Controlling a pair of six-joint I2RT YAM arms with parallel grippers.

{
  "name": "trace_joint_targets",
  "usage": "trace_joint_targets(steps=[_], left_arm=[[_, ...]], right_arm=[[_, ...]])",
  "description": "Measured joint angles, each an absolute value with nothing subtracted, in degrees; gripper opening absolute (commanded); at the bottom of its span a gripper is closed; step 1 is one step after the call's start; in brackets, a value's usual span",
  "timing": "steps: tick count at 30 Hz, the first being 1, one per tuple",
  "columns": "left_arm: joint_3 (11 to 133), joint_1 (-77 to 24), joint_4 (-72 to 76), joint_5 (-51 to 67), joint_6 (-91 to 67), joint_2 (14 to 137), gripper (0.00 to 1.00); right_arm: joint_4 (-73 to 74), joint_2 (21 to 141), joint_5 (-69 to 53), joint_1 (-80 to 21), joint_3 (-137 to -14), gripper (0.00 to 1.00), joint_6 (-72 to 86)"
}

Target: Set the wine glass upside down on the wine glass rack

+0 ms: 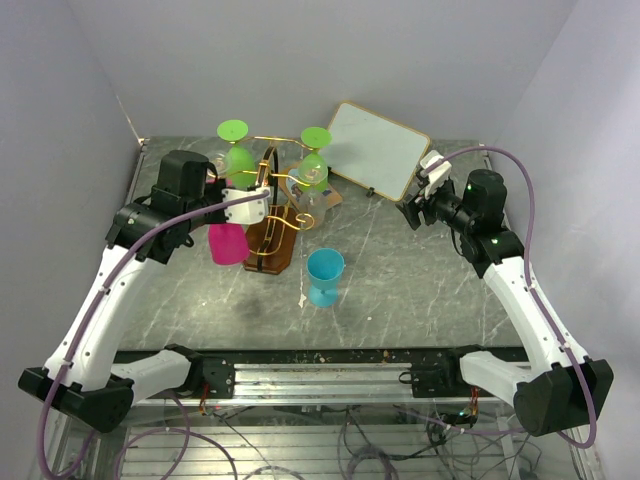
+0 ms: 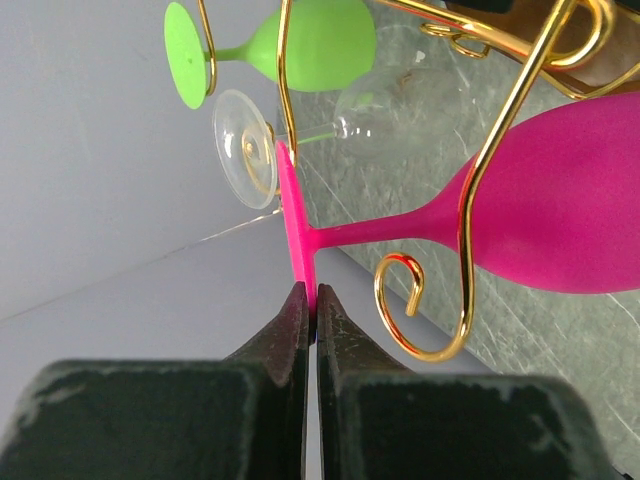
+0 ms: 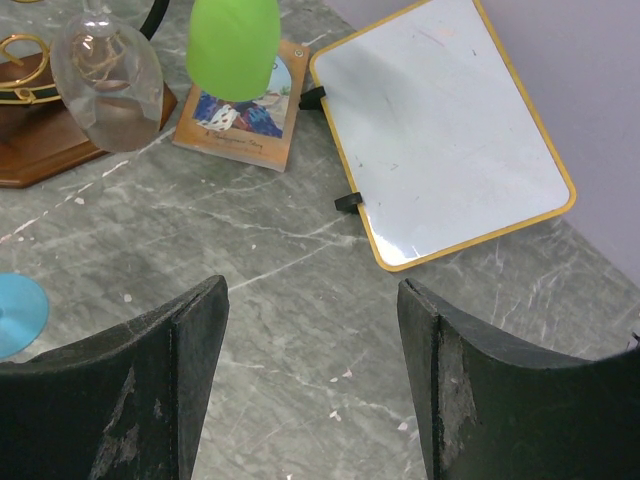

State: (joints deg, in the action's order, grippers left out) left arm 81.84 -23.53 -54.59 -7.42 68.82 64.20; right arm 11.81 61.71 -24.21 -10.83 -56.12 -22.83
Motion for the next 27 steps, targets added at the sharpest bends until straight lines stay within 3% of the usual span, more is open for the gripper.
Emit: trace_joint_targets(steps=[27], left_arm=[[84.79,-23.73,-62.57,-6.28,67.64,61.28,0.07]], right_arm=[[11.77,61.87,-24.21,-10.83,-55.79,0.69,-23.0]])
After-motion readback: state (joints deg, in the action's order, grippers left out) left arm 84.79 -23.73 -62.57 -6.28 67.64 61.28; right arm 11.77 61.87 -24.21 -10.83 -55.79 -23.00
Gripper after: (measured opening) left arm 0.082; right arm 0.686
